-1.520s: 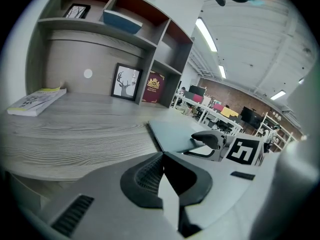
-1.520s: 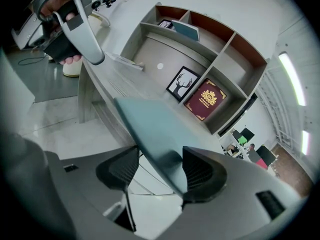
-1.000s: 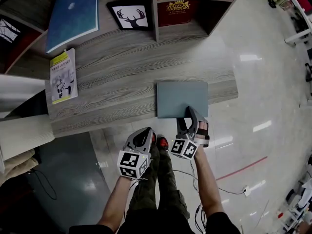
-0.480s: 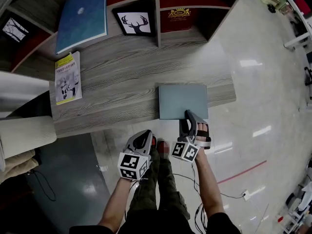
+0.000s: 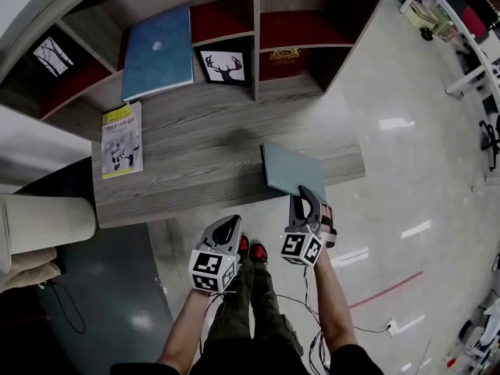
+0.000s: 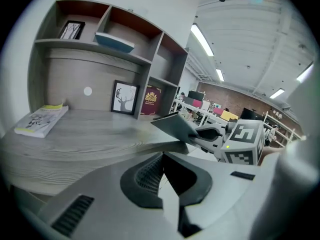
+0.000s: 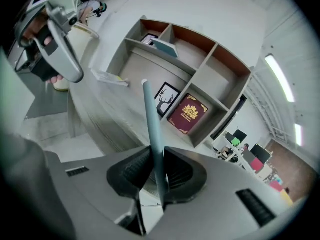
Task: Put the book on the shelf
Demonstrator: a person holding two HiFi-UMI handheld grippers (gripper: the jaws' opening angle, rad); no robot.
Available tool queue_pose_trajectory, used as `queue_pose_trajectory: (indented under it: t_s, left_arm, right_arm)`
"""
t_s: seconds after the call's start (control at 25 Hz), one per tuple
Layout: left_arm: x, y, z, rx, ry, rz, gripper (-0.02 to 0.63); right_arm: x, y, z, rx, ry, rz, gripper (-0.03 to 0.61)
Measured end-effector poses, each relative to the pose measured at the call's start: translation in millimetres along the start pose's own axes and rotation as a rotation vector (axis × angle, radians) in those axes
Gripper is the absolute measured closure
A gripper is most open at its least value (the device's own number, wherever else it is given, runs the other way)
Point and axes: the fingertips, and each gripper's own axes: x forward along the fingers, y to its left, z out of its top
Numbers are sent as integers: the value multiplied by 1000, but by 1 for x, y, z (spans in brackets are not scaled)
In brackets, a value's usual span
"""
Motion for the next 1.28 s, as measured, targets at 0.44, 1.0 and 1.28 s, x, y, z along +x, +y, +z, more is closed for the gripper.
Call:
queue_pose_trajectory:
  t_s: [0.44, 1.0, 1.28]
  left_arm:
    - [-34, -13, 50, 37, -79, 5, 606]
    - [-90, -34, 95, 66, -158, 46, 606]
    - [-122, -46, 124, 90, -232, 53, 606]
  right_arm:
    - [-30, -49, 16, 418, -21, -5, 505]
    - [-115, -64, 89, 784, -252, 115, 506]
    - [-166, -74, 138, 764, -382, 161, 506]
